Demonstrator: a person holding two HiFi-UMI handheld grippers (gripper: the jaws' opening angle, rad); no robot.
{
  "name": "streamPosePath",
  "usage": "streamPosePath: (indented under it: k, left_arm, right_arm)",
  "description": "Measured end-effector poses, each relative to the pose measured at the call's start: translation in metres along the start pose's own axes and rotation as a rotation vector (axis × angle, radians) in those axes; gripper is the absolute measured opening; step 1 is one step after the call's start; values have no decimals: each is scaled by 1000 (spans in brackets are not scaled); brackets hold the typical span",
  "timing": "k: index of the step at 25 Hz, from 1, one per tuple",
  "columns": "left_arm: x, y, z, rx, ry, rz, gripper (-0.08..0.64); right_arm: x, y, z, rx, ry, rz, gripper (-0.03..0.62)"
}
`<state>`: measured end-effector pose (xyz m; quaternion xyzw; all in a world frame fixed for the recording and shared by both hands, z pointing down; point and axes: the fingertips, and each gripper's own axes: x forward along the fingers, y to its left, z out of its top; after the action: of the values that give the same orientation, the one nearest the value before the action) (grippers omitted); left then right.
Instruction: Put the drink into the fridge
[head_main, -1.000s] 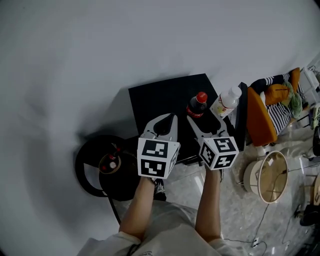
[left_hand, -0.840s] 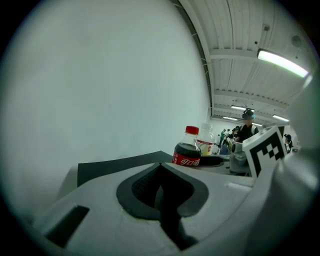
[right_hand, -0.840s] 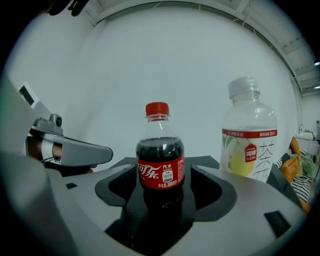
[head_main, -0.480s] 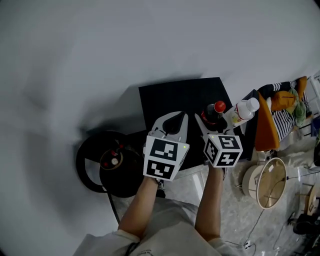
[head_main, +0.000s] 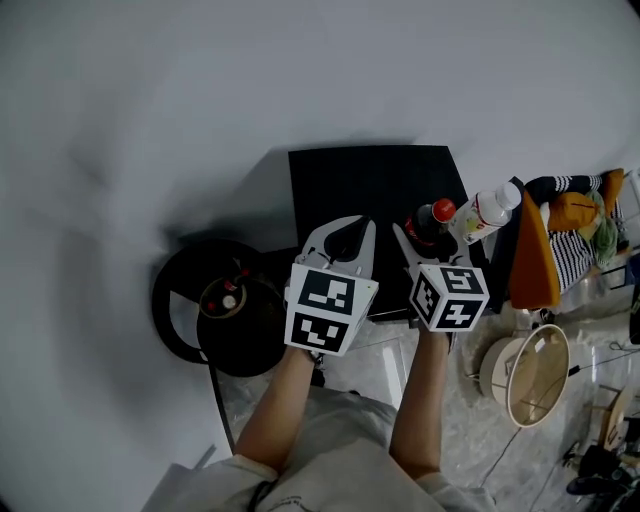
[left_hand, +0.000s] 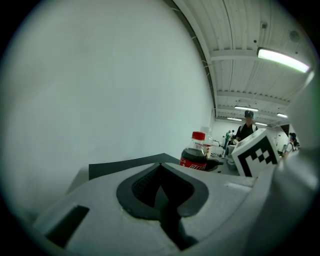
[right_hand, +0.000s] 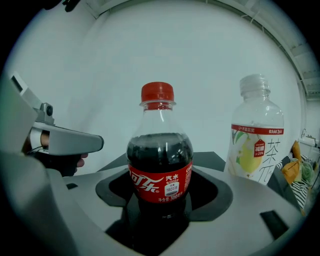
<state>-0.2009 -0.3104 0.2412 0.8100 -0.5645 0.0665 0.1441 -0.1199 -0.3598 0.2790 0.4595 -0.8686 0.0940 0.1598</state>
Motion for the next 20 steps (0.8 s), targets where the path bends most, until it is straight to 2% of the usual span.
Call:
streamPosePath:
  k: [3,9,15,20]
  left_arm:
    - [-10,-12,-5,1,2,17,9]
    - [-31,-39,-8,-43,-39,43,9]
    - [-54,-68,-14,-60,-71,69,9]
    - [-69,-97,-38,-73,-66,86,9]
  right_arm:
    - [-13,6,-6,-14,4,39,293]
    - [-39,13,-16,-23,-25,110,293]
    - [-74,17,-24,-36,-106,115,293]
    - [-108,16,-37,-42,-151,112,293]
